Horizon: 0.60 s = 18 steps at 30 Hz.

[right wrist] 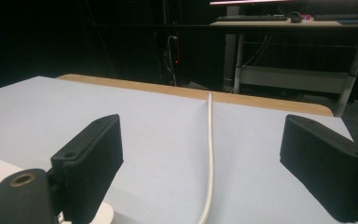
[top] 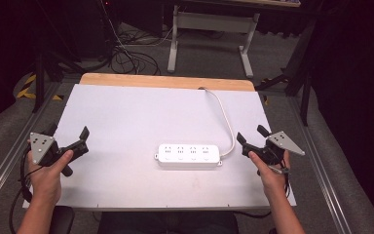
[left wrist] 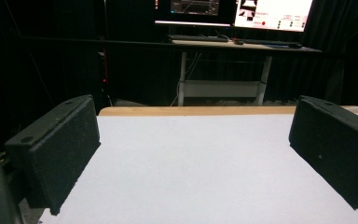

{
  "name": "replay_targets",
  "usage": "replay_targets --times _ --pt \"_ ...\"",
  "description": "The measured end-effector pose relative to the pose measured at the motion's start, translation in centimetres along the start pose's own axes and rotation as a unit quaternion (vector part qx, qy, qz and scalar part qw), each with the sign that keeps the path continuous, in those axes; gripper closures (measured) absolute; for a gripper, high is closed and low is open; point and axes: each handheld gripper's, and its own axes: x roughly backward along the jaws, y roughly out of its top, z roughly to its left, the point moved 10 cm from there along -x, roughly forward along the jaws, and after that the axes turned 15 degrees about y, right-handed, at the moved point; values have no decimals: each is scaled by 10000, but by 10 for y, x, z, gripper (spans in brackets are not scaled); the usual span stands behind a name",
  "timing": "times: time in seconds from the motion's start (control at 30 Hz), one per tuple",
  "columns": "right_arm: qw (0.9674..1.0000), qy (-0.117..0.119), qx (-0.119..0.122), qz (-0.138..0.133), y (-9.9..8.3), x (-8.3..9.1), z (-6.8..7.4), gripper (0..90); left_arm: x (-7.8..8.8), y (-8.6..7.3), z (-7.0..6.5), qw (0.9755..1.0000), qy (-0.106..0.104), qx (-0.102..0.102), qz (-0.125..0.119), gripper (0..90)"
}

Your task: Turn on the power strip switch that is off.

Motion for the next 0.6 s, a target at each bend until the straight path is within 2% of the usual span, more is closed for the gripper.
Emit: replay_targets --times 0.27,0.33,0.47,0.5,0.6 --pt "10000 -59 -15 -59 2 2 -4 136 1 0 3 10000 42 56 8 24" --pt "9999 -49 -60 -78 3 3 -4 175 1 0 4 10000 42 41 6 24" --pt "9999 9 24 -145 6 6 -4 305 1 0 3 10000 35 47 6 24" --pt "9999 9 24 -145 6 6 -4 305 1 0 3 10000 35 47 6 24" --pt "9998 32 66 -157 8 7 -4 384 1 0 3 10000 28 42 5 24"
